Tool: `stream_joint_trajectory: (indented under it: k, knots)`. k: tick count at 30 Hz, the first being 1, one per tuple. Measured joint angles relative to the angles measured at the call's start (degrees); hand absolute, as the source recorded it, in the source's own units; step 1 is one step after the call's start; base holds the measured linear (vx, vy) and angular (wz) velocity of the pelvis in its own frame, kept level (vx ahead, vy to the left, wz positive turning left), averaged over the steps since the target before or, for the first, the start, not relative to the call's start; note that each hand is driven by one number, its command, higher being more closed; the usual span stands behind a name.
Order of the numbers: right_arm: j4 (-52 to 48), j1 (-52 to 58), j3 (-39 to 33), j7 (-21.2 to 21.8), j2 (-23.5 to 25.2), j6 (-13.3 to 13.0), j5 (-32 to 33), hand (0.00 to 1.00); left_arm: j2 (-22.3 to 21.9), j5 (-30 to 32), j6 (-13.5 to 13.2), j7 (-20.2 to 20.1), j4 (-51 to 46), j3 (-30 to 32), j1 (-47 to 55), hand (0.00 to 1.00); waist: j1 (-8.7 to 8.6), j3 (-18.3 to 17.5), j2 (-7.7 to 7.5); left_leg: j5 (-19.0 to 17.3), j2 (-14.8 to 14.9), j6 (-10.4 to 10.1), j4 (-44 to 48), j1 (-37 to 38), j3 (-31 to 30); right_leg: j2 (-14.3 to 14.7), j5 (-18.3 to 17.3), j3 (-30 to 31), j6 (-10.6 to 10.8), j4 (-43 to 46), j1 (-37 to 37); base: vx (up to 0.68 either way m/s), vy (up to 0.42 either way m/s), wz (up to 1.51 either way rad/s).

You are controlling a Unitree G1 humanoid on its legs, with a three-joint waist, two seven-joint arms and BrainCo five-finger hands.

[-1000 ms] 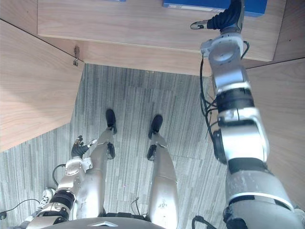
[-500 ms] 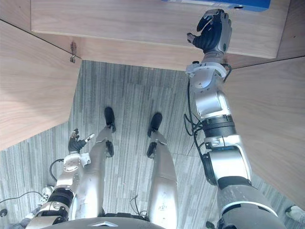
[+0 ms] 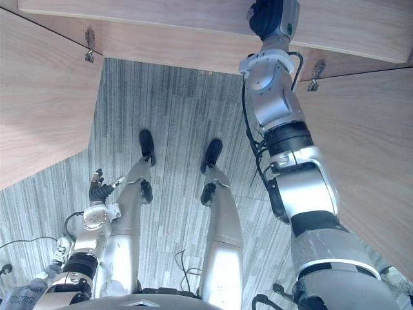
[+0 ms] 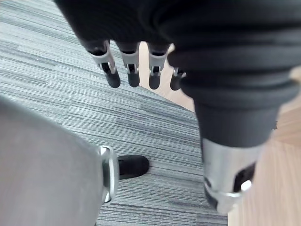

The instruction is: Walk over to the cabinet, pick up the folder, carry it to the office cabinet, place the folder inside the office cabinet, then close the office cabinet door

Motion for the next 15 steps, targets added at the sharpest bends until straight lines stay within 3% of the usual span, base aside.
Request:
stream_joint_trajectory:
  k: [8,15]
  knots:
    - [7.9,-8.5,6.0,0.4,-3.2,-1.1,5.1,1.0,0.2,-1.1,-0.6,0.2,0.1,-0.4,0.0,0.0,0.33,0.0,0.02,0.3,-0.8,-0.2,-1.2,-0.4,-0.3,-1.3,-1.5,-0.9,0.0,1.6,-0.9,0.02,-0.031,0.11]
    - [14.3,-15.1,14.0,6.7,-6.8,-4.1,13.5,1.0,0.5,-2.8,-1.1,-0.1,-0.3,-0.9,0.1,0.0,0.46,0.2,0.06,1.8,-1.9,-0.6,-3.2,-0.8,-1.8,-2.8,-3.5,-2.6,-0.3,4.1,-1.9,0.01,-0.046,0.19]
